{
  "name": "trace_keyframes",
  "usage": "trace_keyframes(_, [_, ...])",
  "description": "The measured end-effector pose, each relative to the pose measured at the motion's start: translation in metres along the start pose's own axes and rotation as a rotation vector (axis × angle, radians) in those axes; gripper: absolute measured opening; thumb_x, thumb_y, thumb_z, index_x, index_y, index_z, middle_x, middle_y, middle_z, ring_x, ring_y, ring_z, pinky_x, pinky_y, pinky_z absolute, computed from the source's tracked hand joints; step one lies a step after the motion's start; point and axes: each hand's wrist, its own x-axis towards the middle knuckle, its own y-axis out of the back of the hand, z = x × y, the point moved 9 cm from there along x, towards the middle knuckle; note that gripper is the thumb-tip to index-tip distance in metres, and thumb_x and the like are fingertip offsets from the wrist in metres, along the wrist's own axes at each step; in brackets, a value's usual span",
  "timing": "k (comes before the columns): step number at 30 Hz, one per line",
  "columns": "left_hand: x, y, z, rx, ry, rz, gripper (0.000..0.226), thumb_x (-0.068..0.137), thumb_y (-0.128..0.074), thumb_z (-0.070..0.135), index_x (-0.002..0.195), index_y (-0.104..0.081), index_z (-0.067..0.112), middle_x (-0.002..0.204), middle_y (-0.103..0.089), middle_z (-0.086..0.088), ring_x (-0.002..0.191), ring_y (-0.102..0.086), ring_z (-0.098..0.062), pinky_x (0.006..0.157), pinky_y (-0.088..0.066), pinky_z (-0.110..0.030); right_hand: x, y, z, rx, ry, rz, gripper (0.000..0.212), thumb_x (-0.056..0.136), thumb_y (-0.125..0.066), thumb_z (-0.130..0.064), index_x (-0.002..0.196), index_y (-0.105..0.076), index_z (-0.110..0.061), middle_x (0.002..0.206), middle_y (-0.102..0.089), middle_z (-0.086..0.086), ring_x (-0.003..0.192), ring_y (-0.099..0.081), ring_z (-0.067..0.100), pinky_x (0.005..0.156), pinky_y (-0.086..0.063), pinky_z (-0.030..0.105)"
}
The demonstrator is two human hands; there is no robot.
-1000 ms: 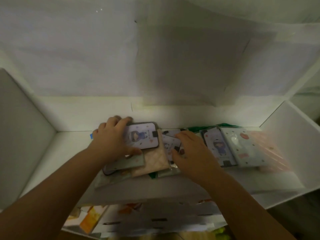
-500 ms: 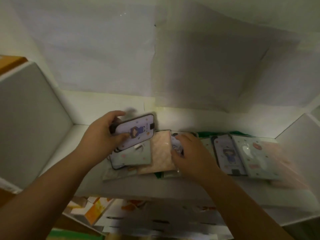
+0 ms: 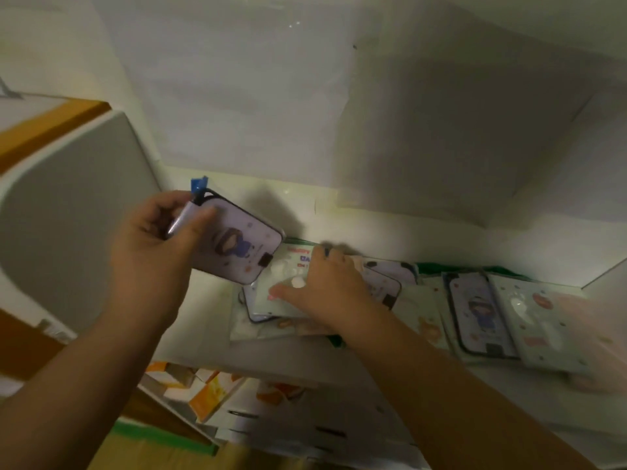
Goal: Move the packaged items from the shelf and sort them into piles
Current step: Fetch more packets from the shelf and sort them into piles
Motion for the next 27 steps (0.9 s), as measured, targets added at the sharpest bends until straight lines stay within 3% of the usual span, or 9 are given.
trace_keyframes(4, [-0.001, 0.019, -0.015, 0.045, 0.11, 0.076, 0.016, 0.09, -0.068, 0.026, 0.105, -0.067, 0.022, 0.095, -0.069, 0.007, 0.079, -0.066, -0.002, 0.061, -0.051, -0.013, 0.007, -0.005, -0.008, 0.049, -0.021, -0.003, 0.117, 0.06, -0.069, -0.08, 0.147, -0.025, -0.015, 0.145, -0.034, 0.013, 0.129, -0.041, 0.031, 0.099, -0.042, 0.042])
trace_keyframes(10, [-0.002, 0.018, -0.044, -0.148, 0.462, -0.096, 0.03, 0.089, -0.055, -0.005, 0.106, -0.062, 0.019, 0.109, -0.064, -0.008, 0.089, -0.065, -0.021, 0.061, -0.056, -0.022, 0.014, -0.011, 0.0, 0.325, -0.098, 0.006, 0.124, 0.05, -0.087, -0.063, 0.143, -0.017, -0.02, 0.13, -0.052, 0.006, 0.11, -0.058, 0.025, 0.085, -0.054, 0.038])
trace_keyframes(13, [-0.004, 0.02, -0.041, -0.214, 0.486, -0.134, 0.028, 0.086, -0.062, -0.001, 0.109, -0.065, 0.013, 0.104, -0.068, -0.009, 0.082, -0.071, -0.019, 0.061, -0.057, -0.022, 0.01, -0.004, 0.012, 0.572, -0.139, 0.059, 0.105, 0.064, -0.089, -0.042, 0.142, -0.021, -0.024, 0.116, -0.059, -0.005, 0.092, -0.062, 0.014, 0.067, -0.056, 0.027])
trace_keyframes(15, [-0.005, 0.027, -0.039, -0.246, 0.474, -0.095, 0.036, 0.08, -0.069, 0.009, 0.116, -0.064, 0.007, 0.105, -0.072, -0.012, 0.087, -0.074, -0.022, 0.066, -0.059, -0.027, 0.006, -0.002, 0.022, 0.728, -0.167, 0.077, 0.072, 0.078, -0.082, -0.03, 0.134, -0.038, -0.019, 0.11, -0.063, -0.007, 0.079, -0.06, 0.005, 0.055, -0.05, 0.019])
trace_keyframes(18, [-0.013, 0.039, -0.038, -0.216, 0.476, 0.004, 0.037, 0.079, -0.073, 0.025, 0.114, -0.067, 0.013, 0.098, -0.075, -0.01, 0.084, -0.073, -0.027, 0.063, -0.058, -0.036, 0.002, -0.001, 0.032, 0.829, -0.182, 0.115, 0.027, 0.09, -0.068, -0.033, 0.112, -0.063, -0.018, 0.106, -0.072, 0.001, 0.081, -0.068, 0.013, 0.069, -0.061, 0.036])
trace_keyframes(20, [-0.02, 0.042, -0.03, -0.035, 0.425, 0.004, 0.024, 0.088, -0.067, 0.034, 0.107, -0.068, 0.021, 0.092, -0.075, -0.005, 0.079, -0.074, -0.024, 0.06, -0.057, -0.037, -0.001, -0.003, 0.034, 0.848, -0.181, 0.126, 0.024, 0.094, -0.06, -0.04, 0.108, -0.063, -0.02, 0.103, -0.071, 0.0, 0.084, -0.069, 0.017, 0.074, -0.061, 0.043])
trace_keyframes(23, [-0.029, 0.042, -0.009, 0.135, 0.332, -0.011, 0.019, 0.095, -0.054, 0.04, 0.106, -0.064, 0.027, 0.088, -0.074, 0.0, 0.074, -0.074, -0.015, 0.057, -0.057, -0.03, -0.007, 0.002, 0.031, 0.891, -0.157, 0.154, 0.018, 0.098, -0.051, -0.045, 0.102, -0.057, -0.029, 0.109, -0.066, 0.001, 0.085, -0.069, 0.017, 0.067, -0.061, 0.037])
trace_keyframes(27, [-0.037, 0.043, -0.003, 0.23, 0.419, -0.077, 0.023, 0.098, -0.047, 0.044, 0.106, -0.058, 0.026, 0.082, -0.074, -0.005, 0.068, -0.074, -0.018, 0.057, -0.057, -0.032, -0.024, 0.016, 0.011, 1.079, -0.099, 0.176, 0.017, 0.099, -0.052, -0.043, 0.093, -0.061, -0.03, 0.096, -0.072, -0.005, 0.079, -0.072, 0.016, 0.058, -0.06, 0.033])
